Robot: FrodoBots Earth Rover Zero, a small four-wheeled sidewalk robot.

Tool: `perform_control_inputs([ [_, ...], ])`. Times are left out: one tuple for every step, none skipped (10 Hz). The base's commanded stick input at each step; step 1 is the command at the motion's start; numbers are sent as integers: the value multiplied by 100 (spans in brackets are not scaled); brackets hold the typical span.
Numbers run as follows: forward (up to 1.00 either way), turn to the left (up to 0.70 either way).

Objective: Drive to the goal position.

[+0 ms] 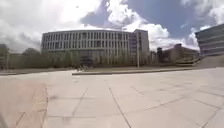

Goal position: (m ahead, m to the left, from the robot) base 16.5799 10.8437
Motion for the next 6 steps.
perform_control_inputs([
  [70, 2],
  [70, 2],
  [70, 16],
  [70, 33],
  [70, 35],
  [70, 30],
])
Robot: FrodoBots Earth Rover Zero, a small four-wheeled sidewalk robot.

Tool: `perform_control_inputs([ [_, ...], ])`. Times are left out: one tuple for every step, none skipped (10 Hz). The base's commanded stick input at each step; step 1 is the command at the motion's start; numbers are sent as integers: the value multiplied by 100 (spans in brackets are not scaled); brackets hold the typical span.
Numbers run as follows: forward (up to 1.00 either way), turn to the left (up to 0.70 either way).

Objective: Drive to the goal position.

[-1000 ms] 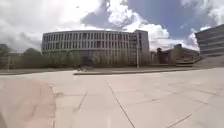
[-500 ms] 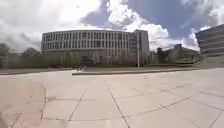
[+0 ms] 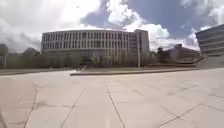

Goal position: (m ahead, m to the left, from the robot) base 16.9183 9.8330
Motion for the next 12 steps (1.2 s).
perform_control_inputs([
  [70, 16],
  [70, 2],
  [70, 2],
  [70, 2],
  [70, 2],
  [70, 2],
  [70, 2],
  [70, 2],
  [70, 2],
  [70, 2],
  [70, 2],
  [70, 2],
])
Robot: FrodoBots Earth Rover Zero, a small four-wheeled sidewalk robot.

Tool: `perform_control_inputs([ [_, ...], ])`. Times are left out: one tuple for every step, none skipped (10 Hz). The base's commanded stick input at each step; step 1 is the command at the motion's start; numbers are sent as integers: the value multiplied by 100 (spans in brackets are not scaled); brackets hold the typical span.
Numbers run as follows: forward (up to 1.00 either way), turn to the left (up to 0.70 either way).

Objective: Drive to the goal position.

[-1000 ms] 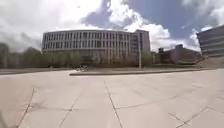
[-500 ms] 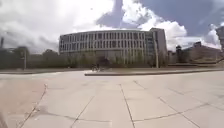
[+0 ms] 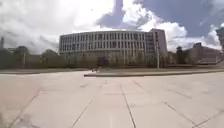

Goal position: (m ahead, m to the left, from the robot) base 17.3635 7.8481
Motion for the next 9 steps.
perform_control_inputs([
  [70, 2],
  [70, 2],
  [70, 2],
  [70, 2],
  [70, 2],
  [70, 2],
  [70, 27],
  [70, 37],
  [70, 37],
])
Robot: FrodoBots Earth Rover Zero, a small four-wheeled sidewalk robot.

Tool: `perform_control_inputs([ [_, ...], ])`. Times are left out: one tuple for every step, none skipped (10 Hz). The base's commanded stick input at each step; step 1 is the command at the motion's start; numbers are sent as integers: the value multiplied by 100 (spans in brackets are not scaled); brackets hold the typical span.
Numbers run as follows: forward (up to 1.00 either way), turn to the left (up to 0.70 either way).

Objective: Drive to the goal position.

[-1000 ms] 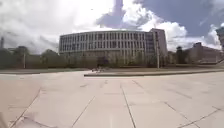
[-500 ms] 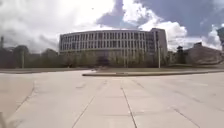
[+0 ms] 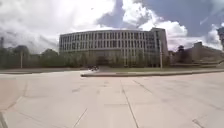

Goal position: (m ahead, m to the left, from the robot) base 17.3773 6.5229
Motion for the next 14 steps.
perform_control_inputs([
  [70, 37],
  [70, 37],
  [70, 37],
  [70, 37],
  [70, 37],
  [70, 37],
  [70, 37],
  [70, 37],
  [70, 28],
  [70, 8],
  [70, 2],
  [70, 2],
  [70, 2],
  [70, 2],
])
